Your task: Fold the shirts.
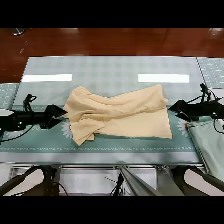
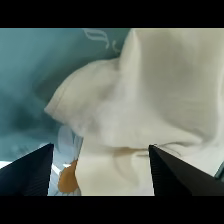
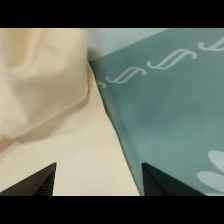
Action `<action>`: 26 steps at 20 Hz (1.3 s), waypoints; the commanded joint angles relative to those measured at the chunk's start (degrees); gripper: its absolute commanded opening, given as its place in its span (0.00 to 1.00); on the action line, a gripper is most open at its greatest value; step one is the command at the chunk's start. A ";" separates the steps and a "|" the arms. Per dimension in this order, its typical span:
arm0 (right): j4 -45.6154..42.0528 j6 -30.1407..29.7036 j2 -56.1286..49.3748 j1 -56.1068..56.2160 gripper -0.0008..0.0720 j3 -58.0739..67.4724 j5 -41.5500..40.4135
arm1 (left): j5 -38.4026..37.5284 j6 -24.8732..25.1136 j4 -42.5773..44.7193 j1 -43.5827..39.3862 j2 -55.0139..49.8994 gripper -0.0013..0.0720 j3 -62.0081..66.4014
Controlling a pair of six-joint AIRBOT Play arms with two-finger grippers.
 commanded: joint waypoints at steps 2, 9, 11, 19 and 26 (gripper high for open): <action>1.73 -0.63 0.09 4.26 0.86 -0.81 -2.60 | 8.09 5.51 -8.50 -5.20 -3.63 0.97 -0.79; -0.26 0.22 -3.89 4.48 0.86 5.81 -2.64 | 7.08 8.04 -8.94 -5.60 -4.90 0.04 5.90; -0.92 0.63 -7.76 4.48 0.86 9.81 -2.69 | 5.90 8.04 -8.94 -5.60 -4.90 0.04 7.72; 3.21 0.04 -22.71 5.60 0.86 23.12 4.98 | 4.50 8.04 -8.94 -5.60 -4.90 0.04 8.52; 3.58 -0.33 -23.96 14.25 0.25 25.57 0.52 | 4.37 7.98 -8.94 -5.60 -4.94 0.04 8.52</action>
